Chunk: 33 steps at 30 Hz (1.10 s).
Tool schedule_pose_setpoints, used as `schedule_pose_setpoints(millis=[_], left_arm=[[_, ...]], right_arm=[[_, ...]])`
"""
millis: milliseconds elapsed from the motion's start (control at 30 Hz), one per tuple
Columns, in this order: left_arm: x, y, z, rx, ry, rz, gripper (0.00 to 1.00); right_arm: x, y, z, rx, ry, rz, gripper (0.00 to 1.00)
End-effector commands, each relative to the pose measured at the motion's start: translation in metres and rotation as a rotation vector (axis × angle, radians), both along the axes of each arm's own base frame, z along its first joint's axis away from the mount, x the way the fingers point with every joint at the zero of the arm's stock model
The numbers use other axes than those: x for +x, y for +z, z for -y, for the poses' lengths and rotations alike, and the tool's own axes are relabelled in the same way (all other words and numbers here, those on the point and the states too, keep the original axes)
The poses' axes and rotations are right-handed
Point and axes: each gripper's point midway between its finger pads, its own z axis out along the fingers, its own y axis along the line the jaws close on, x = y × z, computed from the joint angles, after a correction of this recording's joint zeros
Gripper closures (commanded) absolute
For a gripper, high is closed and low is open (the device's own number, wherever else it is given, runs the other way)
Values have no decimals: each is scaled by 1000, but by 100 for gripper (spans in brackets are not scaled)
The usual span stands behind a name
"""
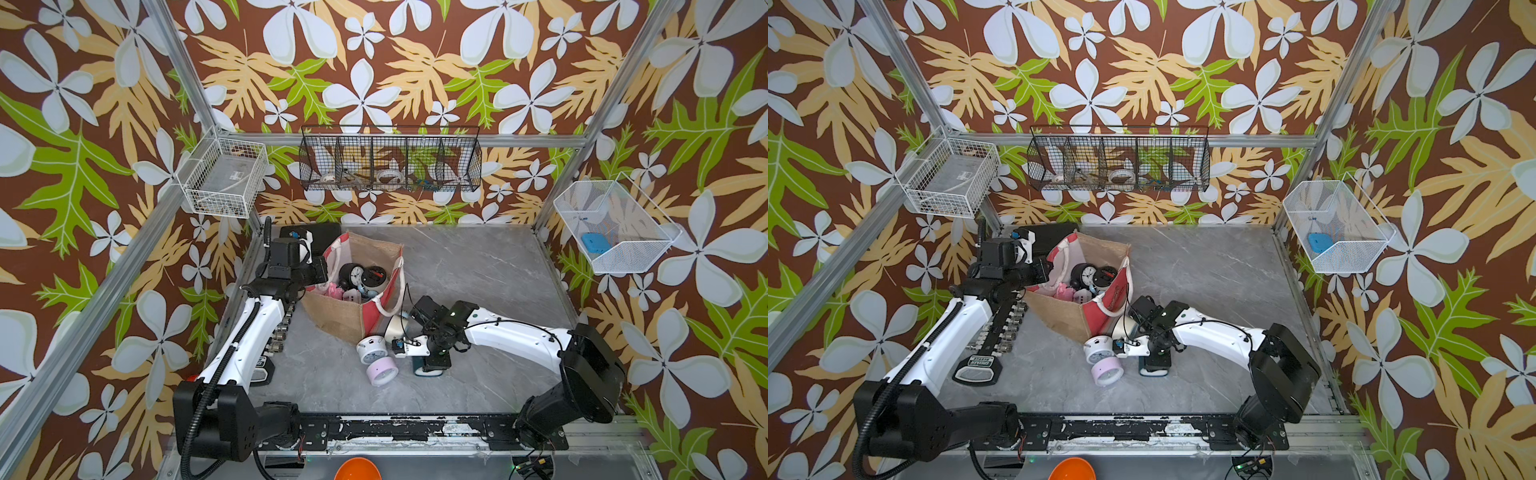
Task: Put the alarm clock into the canvas bag
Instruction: Pick up the alarm from the center of the board.
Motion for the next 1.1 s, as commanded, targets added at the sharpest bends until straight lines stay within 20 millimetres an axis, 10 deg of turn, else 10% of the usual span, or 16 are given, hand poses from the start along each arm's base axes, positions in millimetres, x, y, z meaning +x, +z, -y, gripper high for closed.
schedule_pose_setpoints(millis=[0, 567, 1067], left_arm=[[2, 3, 0, 0, -1, 16, 100], [3, 1, 1, -2, -3, 10, 100], [3, 0, 1, -4, -2, 9, 100]], right_arm=[[2, 11, 1, 6, -16, 20, 52], [4, 112, -12, 202, -88, 100, 58], [53, 234, -64, 561, -359, 204, 67]])
